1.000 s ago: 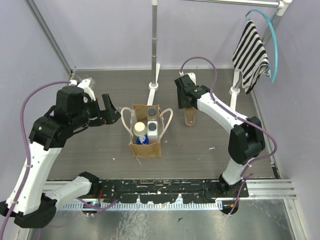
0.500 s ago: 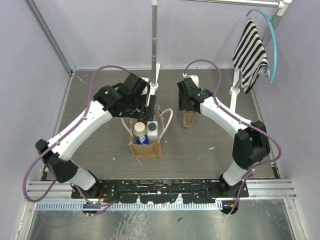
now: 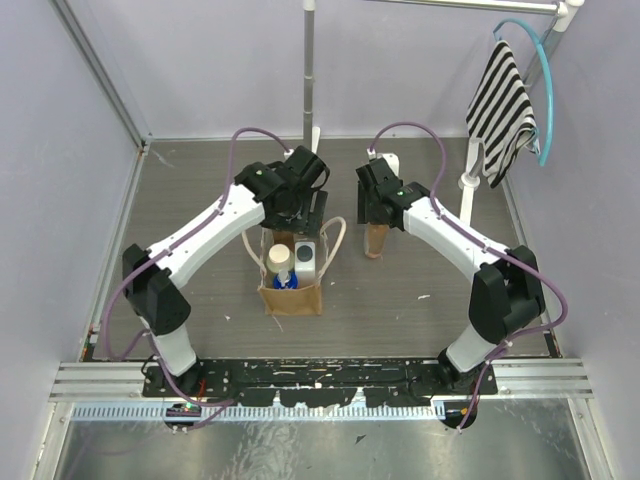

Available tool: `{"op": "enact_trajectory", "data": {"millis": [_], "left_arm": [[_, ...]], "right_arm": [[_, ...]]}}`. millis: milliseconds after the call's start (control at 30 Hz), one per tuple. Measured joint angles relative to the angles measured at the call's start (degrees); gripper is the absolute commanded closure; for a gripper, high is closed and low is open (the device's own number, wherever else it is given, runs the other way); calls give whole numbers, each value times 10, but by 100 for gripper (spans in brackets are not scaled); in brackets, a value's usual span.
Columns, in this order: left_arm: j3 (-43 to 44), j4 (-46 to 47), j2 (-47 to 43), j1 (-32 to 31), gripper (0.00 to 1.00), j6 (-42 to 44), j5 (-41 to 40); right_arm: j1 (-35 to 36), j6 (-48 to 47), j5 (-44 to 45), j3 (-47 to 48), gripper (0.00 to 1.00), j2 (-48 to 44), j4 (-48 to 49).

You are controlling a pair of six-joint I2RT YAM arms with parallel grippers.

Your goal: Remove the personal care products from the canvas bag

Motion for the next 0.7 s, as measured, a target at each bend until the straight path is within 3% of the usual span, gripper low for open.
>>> {"op": "enact_trajectory", "data": {"millis": [167,333,433,500,633,700], "left_arm": [[0,14,39,0,20,0,1],[0,44,49,0,52,0,-3],[0,54,49,0,54,6,-9],[0,59,49,0,50,8,-12],[0,63,52,0,20,13,-14],[0,68,60,0,14,14,-18]], "right_arm": [[0,0,-7,0,50,-4,0],[0,2,-17,-1,14,-16,-1],[2,1,-16,-1,6,-39,4],[4,0,-14,-1,6,-66,5],[7,0,-11,8,4,-113,5],[8,0,-10,16,4,-132,5]]}}
